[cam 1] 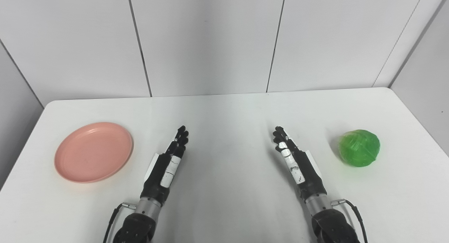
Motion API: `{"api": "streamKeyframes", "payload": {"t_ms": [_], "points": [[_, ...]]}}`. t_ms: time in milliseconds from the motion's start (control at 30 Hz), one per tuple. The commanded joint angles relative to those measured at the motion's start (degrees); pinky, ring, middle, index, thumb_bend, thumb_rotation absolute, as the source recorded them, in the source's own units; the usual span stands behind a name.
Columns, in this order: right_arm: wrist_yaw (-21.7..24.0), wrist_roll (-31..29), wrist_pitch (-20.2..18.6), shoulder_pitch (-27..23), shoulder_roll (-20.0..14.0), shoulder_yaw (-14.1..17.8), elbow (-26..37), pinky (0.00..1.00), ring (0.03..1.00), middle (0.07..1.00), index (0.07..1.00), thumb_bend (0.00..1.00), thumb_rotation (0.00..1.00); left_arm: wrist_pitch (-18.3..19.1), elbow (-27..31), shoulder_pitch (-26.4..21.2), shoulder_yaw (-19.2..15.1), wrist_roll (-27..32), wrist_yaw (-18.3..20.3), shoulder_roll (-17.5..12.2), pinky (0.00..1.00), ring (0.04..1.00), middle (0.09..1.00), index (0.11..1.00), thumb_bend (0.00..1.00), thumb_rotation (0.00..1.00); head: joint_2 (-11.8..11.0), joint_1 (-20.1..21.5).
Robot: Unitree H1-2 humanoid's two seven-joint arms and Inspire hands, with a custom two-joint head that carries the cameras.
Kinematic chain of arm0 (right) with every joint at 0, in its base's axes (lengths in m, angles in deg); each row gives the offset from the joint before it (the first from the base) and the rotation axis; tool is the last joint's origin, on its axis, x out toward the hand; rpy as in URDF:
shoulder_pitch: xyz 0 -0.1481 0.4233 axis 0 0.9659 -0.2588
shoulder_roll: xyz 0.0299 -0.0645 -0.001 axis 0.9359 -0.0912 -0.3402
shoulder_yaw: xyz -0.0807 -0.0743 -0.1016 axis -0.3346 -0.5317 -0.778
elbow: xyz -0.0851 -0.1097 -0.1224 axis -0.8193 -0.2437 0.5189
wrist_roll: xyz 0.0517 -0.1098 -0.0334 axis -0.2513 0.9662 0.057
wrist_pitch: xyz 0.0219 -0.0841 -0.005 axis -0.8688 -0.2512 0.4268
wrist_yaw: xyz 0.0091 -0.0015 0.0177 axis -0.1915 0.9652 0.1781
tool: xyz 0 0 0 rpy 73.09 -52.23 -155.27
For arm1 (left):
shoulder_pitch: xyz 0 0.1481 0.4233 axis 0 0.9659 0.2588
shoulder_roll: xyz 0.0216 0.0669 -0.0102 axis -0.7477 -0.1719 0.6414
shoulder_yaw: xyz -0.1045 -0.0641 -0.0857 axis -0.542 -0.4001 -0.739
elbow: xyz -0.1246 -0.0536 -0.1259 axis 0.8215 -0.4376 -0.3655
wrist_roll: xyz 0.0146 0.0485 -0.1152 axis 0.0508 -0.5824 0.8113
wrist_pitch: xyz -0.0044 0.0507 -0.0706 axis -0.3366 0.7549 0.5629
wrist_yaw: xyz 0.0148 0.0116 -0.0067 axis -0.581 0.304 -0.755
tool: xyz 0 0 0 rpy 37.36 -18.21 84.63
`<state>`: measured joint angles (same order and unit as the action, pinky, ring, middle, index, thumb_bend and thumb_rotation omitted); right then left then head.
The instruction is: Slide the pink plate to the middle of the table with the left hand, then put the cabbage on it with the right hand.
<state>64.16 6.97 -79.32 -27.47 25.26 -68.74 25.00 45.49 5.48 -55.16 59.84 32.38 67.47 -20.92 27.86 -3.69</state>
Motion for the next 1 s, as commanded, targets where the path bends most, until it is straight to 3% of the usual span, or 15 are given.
{"api": "streamKeyframes", "payload": {"t_ms": [0, 167, 967], "points": [[1.53, 0.27, -0.17, -0.43, -0.08, -0.82, -0.07, 0.91, 0.918, 0.921, 0.93, 0.51, 1.0, 0.79, -4.61, 2.34, 0.61, 0.06, 0.96, -0.06, 0.99, 0.978, 0.982, 0.967, 0.9, 1.0, 0.12, -0.05], [1.28, 0.31, -1.85, -0.35, 0.06, -0.79, 0.61, 0.91, 0.919, 0.924, 0.928, 0.5, 1.0, 1.01, -4.38, 2.42, 0.53, 0.08, 0.99, 0.0, 0.98, 0.974, 0.981, 0.963, 0.9, 1.0, 0.16, -0.05], [1.77, 0.06, -0.71, -0.33, -0.41, -0.91, 0.3, 0.91, 0.92, 0.925, 0.93, 0.52, 1.0, 1.51, -3.97, 2.57, 0.72, -0.88, 0.65, 0.15, 0.98, 0.975, 0.974, 0.955, 0.9, 1.0, 0.05, -1.3]]}}
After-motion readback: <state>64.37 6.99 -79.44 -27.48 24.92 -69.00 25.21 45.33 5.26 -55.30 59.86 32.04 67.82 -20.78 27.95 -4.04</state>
